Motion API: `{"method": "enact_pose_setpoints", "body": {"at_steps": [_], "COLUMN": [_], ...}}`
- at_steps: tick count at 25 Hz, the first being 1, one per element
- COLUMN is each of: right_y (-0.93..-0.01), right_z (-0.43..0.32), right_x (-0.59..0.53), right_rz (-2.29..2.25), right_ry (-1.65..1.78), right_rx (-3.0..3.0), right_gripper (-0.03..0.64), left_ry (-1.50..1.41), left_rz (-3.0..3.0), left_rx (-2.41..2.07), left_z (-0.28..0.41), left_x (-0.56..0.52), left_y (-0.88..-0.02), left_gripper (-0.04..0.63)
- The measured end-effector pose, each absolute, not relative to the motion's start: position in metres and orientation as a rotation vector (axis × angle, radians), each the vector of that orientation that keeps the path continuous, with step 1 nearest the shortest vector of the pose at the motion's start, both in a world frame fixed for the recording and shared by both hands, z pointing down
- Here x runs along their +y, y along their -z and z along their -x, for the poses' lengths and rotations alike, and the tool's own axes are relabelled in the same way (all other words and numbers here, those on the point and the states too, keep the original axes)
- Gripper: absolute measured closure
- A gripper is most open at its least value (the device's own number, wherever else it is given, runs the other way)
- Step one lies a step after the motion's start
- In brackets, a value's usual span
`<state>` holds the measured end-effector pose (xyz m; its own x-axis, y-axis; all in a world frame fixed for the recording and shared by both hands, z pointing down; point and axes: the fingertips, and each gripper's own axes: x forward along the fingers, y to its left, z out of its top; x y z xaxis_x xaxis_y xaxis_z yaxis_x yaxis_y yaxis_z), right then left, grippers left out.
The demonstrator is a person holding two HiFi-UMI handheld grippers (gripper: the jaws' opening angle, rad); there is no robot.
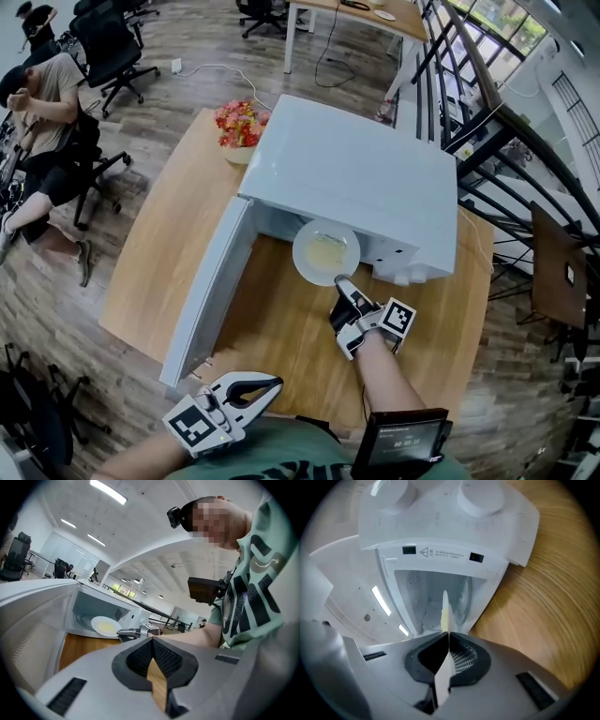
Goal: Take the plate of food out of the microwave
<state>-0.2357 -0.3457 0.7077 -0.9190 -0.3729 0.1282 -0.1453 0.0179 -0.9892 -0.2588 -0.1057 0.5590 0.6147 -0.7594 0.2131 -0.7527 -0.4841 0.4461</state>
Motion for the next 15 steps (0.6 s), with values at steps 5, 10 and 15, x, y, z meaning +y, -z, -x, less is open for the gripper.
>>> {"method": "enact_pose_setpoints", "body": {"at_steps": [5, 10, 15], "right_y": [-0.695, -0.682, -0.672], "right_z": [0.215, 0.197, 0.177], "right_x": [-0.332, -0.317, -0.301], "right_rz": [0.521, 0.488, 0.461], "right_ry": [2.015, 2.007, 2.014], "right_rx": [2.115, 2.116, 2.128], "right_gripper": [0.603, 0.603, 0.603], "left_ry": [0.023, 0.017, 0.002], "left_rz": [-2.370, -2.394, -2.420], "left_rx": [-1.166, -1.136, -1.108], "left_z": [0.241, 0.224, 0.208], "left_x": [-0.107, -0.109, -0.111], "left_y": [-0.549, -0.542, -0.534], "left_gripper": [0.603, 0.603, 0.603]}}
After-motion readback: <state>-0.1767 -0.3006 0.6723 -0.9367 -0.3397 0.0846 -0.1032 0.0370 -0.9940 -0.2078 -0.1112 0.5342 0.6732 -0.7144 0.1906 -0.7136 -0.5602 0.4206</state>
